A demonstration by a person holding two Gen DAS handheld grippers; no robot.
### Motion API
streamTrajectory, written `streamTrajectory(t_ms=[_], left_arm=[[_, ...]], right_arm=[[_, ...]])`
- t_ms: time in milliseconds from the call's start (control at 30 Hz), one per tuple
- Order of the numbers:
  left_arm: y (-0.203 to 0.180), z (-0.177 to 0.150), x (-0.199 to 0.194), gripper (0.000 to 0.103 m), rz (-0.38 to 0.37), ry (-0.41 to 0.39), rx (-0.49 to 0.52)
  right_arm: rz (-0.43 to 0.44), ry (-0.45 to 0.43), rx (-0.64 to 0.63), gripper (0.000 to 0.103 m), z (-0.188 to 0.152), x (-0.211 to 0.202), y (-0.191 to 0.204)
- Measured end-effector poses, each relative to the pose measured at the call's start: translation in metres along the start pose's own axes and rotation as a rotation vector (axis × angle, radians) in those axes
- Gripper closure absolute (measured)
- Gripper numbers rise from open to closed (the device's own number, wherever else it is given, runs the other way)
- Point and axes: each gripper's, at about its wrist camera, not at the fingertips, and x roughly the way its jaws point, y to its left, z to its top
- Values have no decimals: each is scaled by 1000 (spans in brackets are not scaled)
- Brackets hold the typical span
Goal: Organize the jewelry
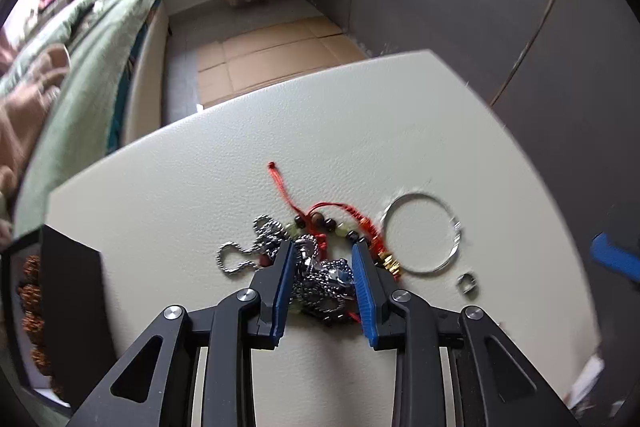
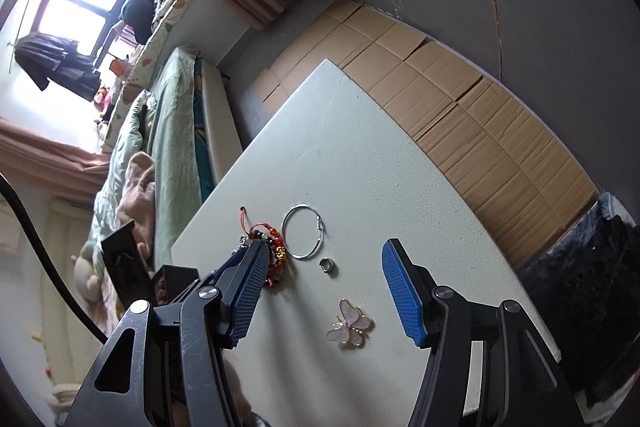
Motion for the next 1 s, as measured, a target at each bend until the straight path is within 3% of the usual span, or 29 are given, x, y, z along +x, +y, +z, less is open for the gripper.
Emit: streamTrajectory(t_ms=[167,333,367,400,633,800,900,1000], left_arm=[[5,-3,-2,76,-15,-7,9],[26,-2,-8,80,-120,-18,-95],[31,-2,-11,102,-134,-28,-114],[33,-1,-14,103,-137,-28,-125],[46,-2,-42,103,-181,-81,-166],[37,-6,-34,103,-222,-9,-160],[35,-11,-25,103,-204,41,-168],[35,-12,-23,81,-205,49,-188]], right_arm=[[-1,6,-9,43,-1,1,2],[-4,5,-15,43,-3,0,4],[-5,6,-16,43,-4,0,3],[-6,6,-19,43,-5,-1,4],[-17,8,-38,43,-11,-3,4],[-36,24,-46,43,-15,3,4],[-42,22,-48,43,-16,3,4],[-49,17,-55,43,-16,2,5]])
